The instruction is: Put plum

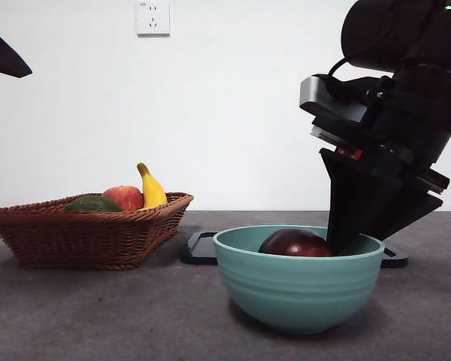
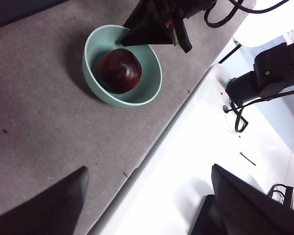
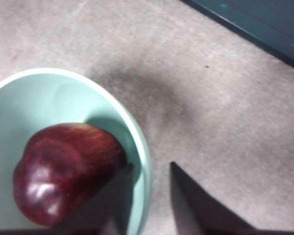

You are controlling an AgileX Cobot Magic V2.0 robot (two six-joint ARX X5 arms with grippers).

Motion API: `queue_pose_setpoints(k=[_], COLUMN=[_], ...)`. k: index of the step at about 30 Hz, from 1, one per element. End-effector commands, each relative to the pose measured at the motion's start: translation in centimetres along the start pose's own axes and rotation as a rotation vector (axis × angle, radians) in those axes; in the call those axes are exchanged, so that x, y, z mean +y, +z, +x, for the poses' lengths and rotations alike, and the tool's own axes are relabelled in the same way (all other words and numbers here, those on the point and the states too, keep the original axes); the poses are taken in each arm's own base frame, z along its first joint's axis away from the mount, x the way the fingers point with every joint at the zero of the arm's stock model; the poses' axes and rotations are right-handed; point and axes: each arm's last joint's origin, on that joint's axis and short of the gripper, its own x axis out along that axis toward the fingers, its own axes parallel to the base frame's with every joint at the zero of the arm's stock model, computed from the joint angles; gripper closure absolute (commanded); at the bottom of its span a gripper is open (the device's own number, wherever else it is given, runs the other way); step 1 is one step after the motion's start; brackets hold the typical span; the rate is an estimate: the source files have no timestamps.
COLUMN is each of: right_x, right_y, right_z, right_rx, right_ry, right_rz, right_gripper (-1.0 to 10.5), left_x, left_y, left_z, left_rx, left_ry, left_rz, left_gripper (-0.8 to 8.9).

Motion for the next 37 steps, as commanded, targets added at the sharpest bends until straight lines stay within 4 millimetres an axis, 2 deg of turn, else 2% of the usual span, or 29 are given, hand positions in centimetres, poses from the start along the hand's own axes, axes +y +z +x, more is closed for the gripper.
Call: queue_pose_setpoints(k=[1,5,17,26,31,37], right_x=[0.2,0.4,0.6,0.9,-0.4,-2.3], right_y=[0.2,0.2,0.6,4.3,6.7,10.1], right_z=[0.5,0.6,0.0,-3.2,-4.8,-5.6], right_rx=[0.01,0.011,-0.014,-0.141,-0.205,-0.232], right_ry=[-0.002,0.002,0.008,-0.021,-0.063,-0.097], right_rz=[0.002,-0.004,0.006,0.008,0.043,0.067], right_gripper=[9.0,9.4,9.4,9.4,9.4,9.4], left_x=[-0.1,-0.1,-0.1,-0.1,-0.1,-0.1], left_y=[0.3,0.3,0.4,0.4,0.4,0.4], left_z=[0.0,0.0,0.0,0.0,0.0,0.0], left_rx=[-0.008,-0.011,-0.016,-0.018,-0.019,-0.021], left_ry=[-0.008,-0.008,-0.007,-0.007,-0.007,-0.007], left_rz=[0.025,0.028,0.033,0.031,0.032,0.034], left_gripper=[4.13,4.13,4.13,4.12,4.12,4.12])
